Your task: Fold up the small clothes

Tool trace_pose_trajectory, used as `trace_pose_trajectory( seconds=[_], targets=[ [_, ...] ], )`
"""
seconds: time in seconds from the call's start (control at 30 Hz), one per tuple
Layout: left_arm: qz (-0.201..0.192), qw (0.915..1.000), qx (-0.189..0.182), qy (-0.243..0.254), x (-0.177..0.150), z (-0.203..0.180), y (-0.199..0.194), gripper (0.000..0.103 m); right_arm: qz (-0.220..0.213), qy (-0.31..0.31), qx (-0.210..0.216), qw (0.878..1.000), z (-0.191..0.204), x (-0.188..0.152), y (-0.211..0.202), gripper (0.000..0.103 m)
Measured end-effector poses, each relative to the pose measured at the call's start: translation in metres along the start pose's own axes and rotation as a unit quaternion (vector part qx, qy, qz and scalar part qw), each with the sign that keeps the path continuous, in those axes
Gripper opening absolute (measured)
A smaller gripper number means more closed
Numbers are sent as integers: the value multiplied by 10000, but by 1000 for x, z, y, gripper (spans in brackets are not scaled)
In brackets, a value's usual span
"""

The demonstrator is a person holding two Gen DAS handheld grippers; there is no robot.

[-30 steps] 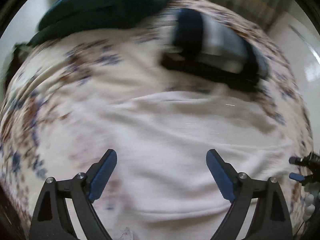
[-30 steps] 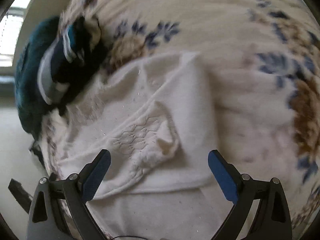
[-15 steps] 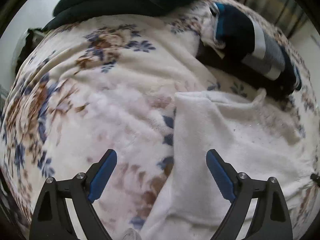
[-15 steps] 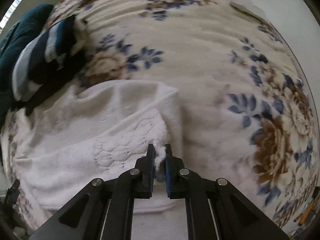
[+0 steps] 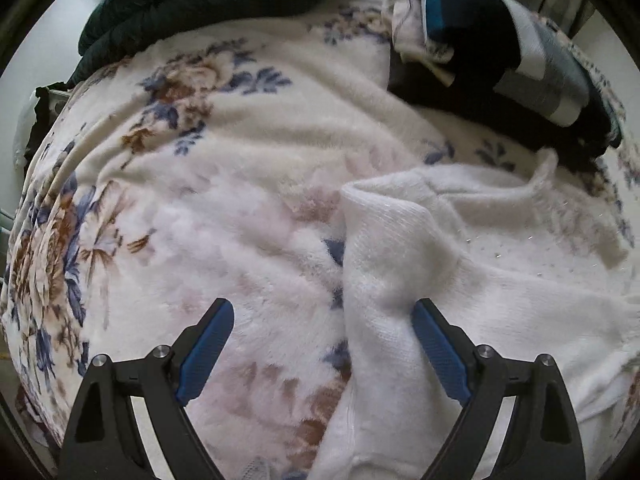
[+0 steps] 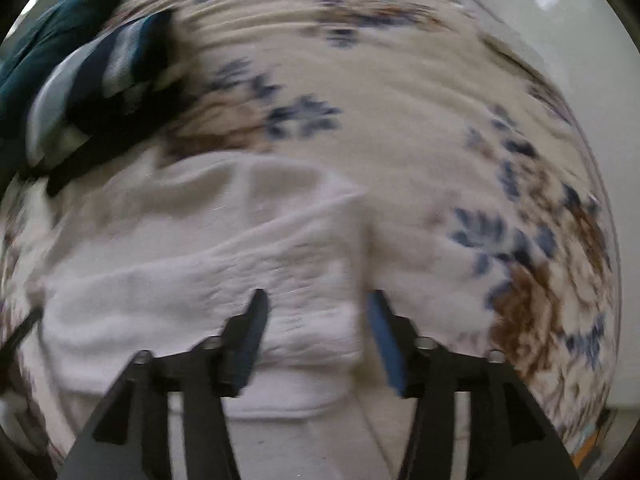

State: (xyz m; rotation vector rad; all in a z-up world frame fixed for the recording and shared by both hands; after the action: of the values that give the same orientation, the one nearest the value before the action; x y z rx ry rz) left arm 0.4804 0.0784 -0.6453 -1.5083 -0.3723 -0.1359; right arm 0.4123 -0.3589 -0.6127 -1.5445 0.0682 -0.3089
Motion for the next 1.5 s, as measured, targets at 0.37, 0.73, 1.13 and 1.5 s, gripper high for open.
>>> trace_pose_trajectory(
  seconds=[0.37, 0.73, 1.13, 1.5],
  targets=[
    [-902, 9949, -181, 405, -17, -11, -107, 91, 372, 198, 536, 9977, 4, -47, -79, 60],
    [221, 9892, -782, 1220, -220, -183, -186, 91, 946, 192, 1009, 9902, -139, -116, -113, 61],
    [1695, 9767, -776, 1061, -417, -353, -83, 3, 1250, -382, 1341, 9823, -209, -75, -46, 61],
    [756, 9939, -802, 91, -353, -302, -141, 2, 1470, 251, 3062, 9402, -112, 66, 48, 61]
  ],
)
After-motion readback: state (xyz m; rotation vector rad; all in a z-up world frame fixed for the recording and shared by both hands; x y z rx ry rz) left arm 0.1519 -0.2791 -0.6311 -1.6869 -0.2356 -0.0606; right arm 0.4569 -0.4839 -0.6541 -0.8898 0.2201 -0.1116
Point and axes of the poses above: each gripper's, at about its wrist camera, not at the fingertips, and y roughly the way its jaws point, z to its left, x to its top, the point moved 10 cm from there along y, roughly the way its jaws point, and after that the axes turned 3 degrees about -y, right-handed, at the moved point
